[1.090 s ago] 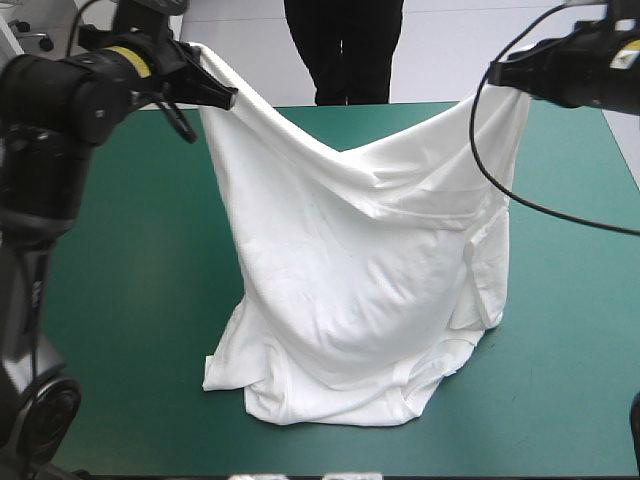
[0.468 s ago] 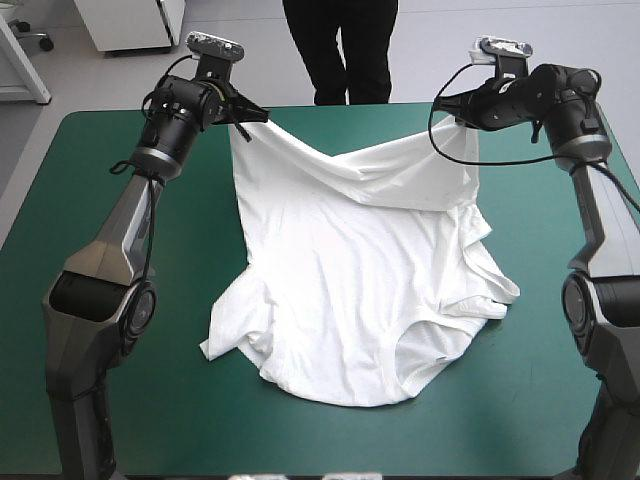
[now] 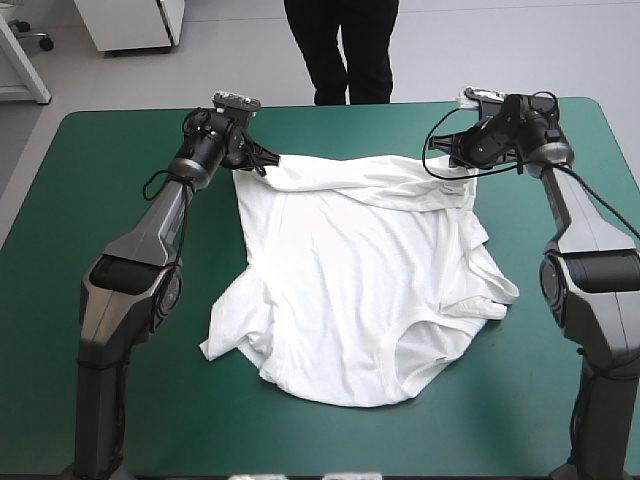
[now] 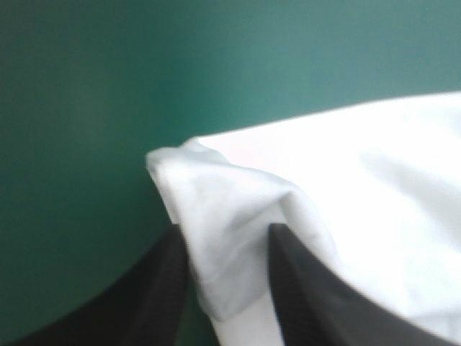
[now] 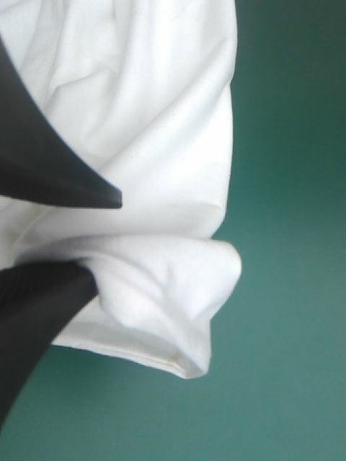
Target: Fold the cloth
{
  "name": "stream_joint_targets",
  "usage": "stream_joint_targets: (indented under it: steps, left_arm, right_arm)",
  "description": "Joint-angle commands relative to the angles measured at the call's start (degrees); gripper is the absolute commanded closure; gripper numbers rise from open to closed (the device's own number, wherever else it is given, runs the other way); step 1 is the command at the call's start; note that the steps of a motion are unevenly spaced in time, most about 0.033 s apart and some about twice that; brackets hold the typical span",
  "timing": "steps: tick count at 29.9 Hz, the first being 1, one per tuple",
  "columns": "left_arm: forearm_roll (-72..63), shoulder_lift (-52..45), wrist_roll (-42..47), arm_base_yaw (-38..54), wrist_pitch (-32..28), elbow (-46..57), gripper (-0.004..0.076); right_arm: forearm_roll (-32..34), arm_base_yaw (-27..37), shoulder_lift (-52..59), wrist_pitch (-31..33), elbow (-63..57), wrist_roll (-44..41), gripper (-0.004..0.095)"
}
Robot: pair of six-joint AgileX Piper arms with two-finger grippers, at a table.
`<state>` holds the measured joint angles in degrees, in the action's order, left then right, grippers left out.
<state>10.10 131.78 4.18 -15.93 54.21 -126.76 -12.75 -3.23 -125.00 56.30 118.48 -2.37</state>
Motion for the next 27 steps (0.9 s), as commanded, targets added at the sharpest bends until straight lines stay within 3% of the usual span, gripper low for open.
stream_joint_targets:
  steps: [1,2,4,10,21,27]
  left_arm:
    - [-3.20,-4.61,0.67,0.00,0.19,-1.74,0.0194]
    - [-3.96,-5.12,0.82,0.00,1.14,-1.74,0.0134]
    - [-4.20,-6.56,0.95,0.00,3.49,-1.74,0.0086]
    - [-4.34,-14.68,-0.97,0.00,10.54,-1.74,0.0108]
    - [-11.04,-35.46,-4.18,0.00,19.65,-0.66,0.0211]
    - [-16.28,-46.26,-6.00,-1.02,19.65,8.09,0.0283]
  right_arm:
    - [-1.66,0.49,3.92,-0.63,2.45,0.17,0.0384]
    - [-1.66,0.49,4.03,0.98,3.53,0.05,0.0323]
    - [-1.55,0.49,4.16,4.41,5.82,-0.06,0.0317]
    - [-0.81,0.49,7.55,15.27,11.60,0.47,0.0373]
    - [-0.58,0.49,24.11,15.27,7.61,0.47,0.0376]
    - [-0.58,0.37,37.21,15.27,-9.63,0.36,0.0399]
